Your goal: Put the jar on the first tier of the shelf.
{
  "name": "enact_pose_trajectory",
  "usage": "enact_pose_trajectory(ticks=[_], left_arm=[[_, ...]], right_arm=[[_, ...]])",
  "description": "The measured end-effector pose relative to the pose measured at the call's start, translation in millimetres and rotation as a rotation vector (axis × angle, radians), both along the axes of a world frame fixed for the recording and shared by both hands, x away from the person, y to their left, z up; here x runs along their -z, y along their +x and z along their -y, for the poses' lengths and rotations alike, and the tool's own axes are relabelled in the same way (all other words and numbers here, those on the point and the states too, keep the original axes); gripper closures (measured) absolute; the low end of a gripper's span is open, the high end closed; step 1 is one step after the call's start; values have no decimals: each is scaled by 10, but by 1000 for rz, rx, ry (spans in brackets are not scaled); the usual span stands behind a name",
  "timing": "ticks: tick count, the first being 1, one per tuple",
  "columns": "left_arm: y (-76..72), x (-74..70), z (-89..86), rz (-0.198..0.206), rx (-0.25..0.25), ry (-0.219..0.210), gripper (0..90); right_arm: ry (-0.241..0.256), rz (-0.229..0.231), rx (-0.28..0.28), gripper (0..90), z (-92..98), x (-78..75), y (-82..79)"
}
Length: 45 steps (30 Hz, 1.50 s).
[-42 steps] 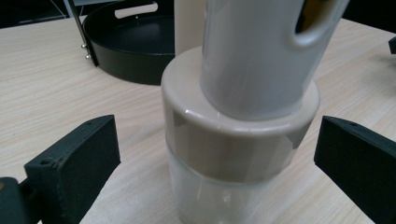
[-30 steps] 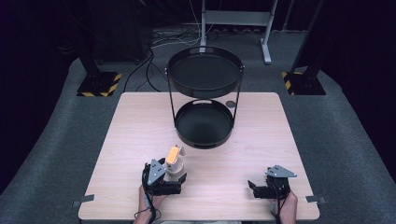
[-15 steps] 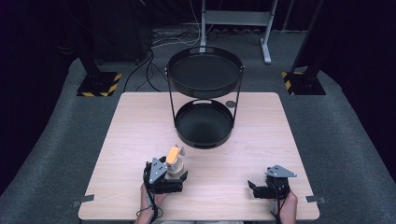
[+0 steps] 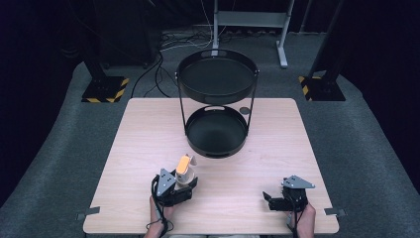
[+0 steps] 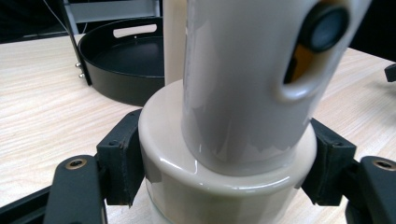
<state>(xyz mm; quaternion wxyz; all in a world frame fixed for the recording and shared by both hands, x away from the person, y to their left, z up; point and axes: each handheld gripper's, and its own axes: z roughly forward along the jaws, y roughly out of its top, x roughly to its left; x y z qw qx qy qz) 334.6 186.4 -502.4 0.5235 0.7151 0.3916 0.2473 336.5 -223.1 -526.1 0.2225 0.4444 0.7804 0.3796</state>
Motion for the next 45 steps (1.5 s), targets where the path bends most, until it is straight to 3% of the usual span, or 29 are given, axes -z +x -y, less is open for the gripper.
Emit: enact_pose_trajectory(ticks=[6, 14, 34, 45], left_arm=[[-14, -4, 5, 21, -3, 17, 288], [-13, -9, -13, 30, -5, 4, 294], [49, -182, -7, 65, 13, 11, 295], [124, -224, 15, 60, 16, 4, 294]], right_arm=[[4, 4, 1, 18, 4, -1, -2], [4, 4, -1, 18, 3, -1, -3], [5, 7, 0, 19, 5, -2, -5], [4, 6, -3, 19, 3, -1, -5]])
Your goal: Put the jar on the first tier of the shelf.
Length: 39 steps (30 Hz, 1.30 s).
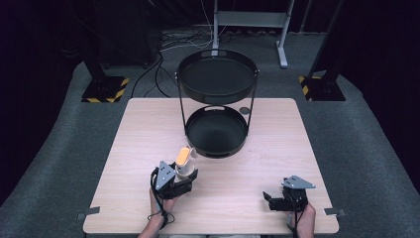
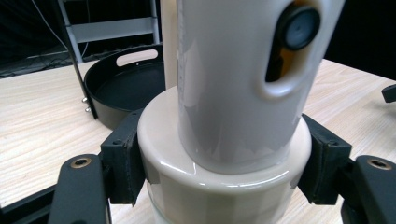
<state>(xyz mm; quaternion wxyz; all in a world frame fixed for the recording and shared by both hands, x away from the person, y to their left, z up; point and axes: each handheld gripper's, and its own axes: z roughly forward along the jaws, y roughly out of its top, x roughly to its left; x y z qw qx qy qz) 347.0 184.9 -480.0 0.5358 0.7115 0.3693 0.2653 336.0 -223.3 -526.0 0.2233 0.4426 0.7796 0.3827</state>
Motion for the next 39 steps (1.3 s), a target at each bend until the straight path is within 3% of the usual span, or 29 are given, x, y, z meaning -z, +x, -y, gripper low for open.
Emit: enact_pose_trajectory(ticks=[39], left_arm=[[403, -175, 114, -8, -9, -23, 295]], right_arm=[[8, -1, -11, 20, 4, -1, -1]])
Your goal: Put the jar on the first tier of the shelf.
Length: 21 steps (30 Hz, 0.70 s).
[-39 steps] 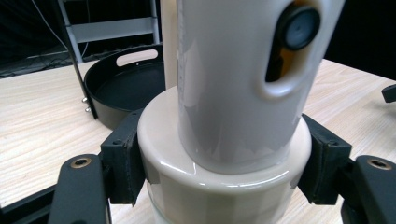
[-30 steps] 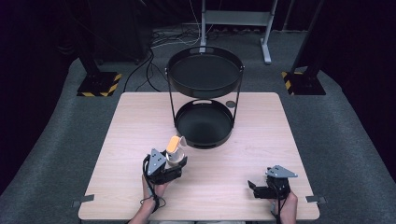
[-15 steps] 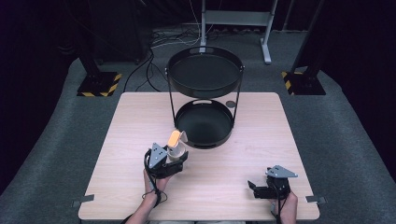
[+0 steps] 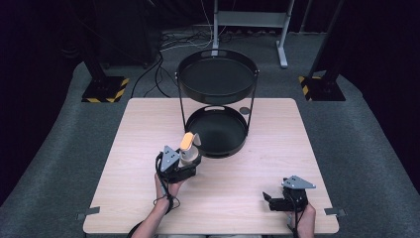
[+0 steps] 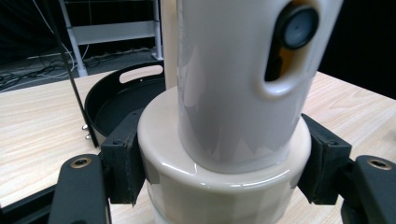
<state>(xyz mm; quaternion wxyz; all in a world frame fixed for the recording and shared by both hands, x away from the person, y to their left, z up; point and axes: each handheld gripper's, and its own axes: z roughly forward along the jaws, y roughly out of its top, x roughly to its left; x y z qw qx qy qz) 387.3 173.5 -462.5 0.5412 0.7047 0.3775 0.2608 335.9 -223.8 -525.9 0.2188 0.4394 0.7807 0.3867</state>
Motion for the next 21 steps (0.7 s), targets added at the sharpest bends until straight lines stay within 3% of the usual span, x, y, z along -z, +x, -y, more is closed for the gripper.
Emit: enact_pose_trajectory(ticks=[21], left_arm=[[221, -102, 90, 4, -5, -10, 295]], right_arm=[[0, 2, -2, 20, -1, 0, -1]])
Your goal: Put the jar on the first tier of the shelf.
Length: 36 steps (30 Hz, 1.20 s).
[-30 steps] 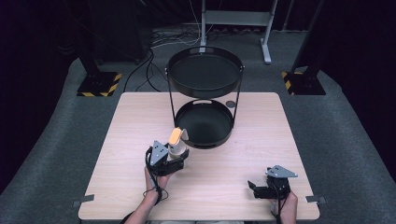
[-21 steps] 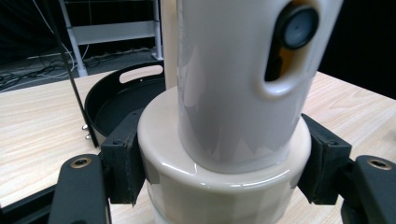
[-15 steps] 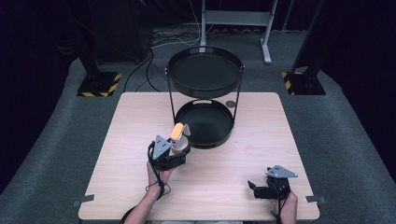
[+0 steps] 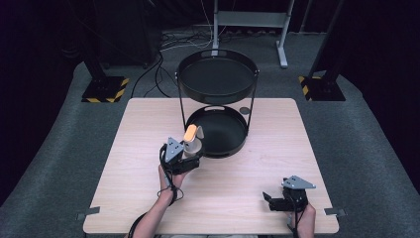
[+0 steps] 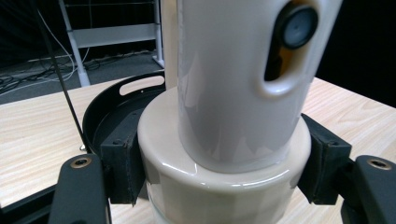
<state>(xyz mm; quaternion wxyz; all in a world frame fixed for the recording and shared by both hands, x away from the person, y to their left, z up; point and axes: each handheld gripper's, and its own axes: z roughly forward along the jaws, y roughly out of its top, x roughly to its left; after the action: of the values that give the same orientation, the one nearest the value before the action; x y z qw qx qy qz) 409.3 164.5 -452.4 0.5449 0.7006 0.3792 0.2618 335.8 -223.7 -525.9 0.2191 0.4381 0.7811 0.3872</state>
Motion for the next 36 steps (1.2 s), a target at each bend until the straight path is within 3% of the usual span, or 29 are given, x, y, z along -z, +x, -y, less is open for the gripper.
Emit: enact_pose_trajectory(ticks=[36], left_arm=[[336, -211, 190, 14, -9, -10, 295]], right_arm=[[2, 2, -2, 21, 3, -1, -2]])
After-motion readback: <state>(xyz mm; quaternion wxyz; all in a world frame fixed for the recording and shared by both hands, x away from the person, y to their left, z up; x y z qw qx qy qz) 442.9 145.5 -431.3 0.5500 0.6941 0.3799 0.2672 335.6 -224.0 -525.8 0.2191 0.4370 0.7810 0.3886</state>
